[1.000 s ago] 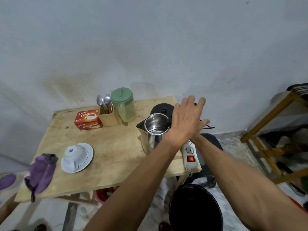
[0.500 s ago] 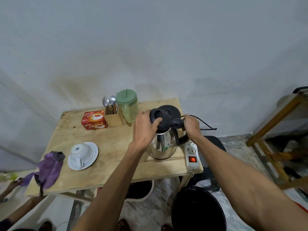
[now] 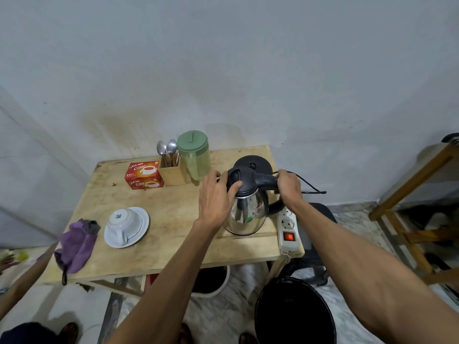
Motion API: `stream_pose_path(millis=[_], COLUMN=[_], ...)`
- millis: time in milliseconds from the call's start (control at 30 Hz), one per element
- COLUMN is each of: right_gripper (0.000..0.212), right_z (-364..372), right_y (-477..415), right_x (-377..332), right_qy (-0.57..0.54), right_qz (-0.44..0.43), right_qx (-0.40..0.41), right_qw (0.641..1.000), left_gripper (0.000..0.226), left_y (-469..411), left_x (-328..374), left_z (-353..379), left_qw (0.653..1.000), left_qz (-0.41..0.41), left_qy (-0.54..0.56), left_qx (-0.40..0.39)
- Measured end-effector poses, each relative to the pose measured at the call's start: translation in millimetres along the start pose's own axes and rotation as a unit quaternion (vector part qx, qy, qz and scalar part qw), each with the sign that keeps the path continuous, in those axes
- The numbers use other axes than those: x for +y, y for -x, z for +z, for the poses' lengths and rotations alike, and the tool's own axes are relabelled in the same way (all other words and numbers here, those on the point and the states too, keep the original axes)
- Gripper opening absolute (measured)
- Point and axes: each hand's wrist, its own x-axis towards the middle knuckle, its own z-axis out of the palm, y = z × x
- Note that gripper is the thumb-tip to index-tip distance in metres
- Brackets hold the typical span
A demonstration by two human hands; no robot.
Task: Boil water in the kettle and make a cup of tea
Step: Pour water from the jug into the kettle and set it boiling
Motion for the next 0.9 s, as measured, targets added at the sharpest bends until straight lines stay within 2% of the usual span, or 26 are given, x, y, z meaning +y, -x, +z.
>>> stream_pose_path(millis=[133, 333, 500, 567, 667, 733, 800, 900], right_gripper=[0.045, 0.049, 0.038, 0.036, 0.036, 0.036, 0.032, 0.03], right_z=[-0.3, -1.3, 5.2, 6.8, 3.3, 0.3, -0.4, 0.6], right_y=[1.3, 4.0, 5.9, 3.2, -10.3, -24.1, -38.6, -64.2], right_x=[-0.9, -5.0, -16.6, -25.1, -39.7, -50.0, -60.6, -74.9], right_qy=[-0.008, -0.012, -0.003, -0.007, -0.034, -0.047, -0.057, -0.063], right_qz=[0.006, 0.008, 0.015, 0.017, 0.018, 0.012, 0.005, -0.007], right_qx=[0.003, -0.005, 0.031, 0.048, 0.062, 0.077, 0.089, 0.102], right_qw=[1.0, 1.0, 0.999, 0.999, 0.997, 0.996, 0.994, 0.993], left_gripper=[0.056, 0.06, 0.064, 0.067, 0.062, 0.054, 0.048, 0.049], left_y=[2.7, 7.3, 5.1, 4.0, 3.2, 3.2, 2.8, 0.7], left_x=[-8.6, -12.5, -20.5, -27.1, -41.6, -51.8, -62.9, -82.0], left_z=[5.0, 10.6, 3.0, 1.4, 6.9, 18.2, 36.4, 71.3], left_qw=[0.999, 0.999, 0.999, 0.993, 0.969, 0.966, 0.974, 0.991], left_qz=[-0.007, -0.032, -0.038, -0.071, -0.129, -0.134, -0.139, -0.127], left_qy=[-0.05, -0.009, 0.038, 0.088, 0.183, 0.182, 0.15, 0.044], left_qx=[0.004, -0.008, -0.002, 0.024, 0.106, 0.126, 0.101, -0.005])
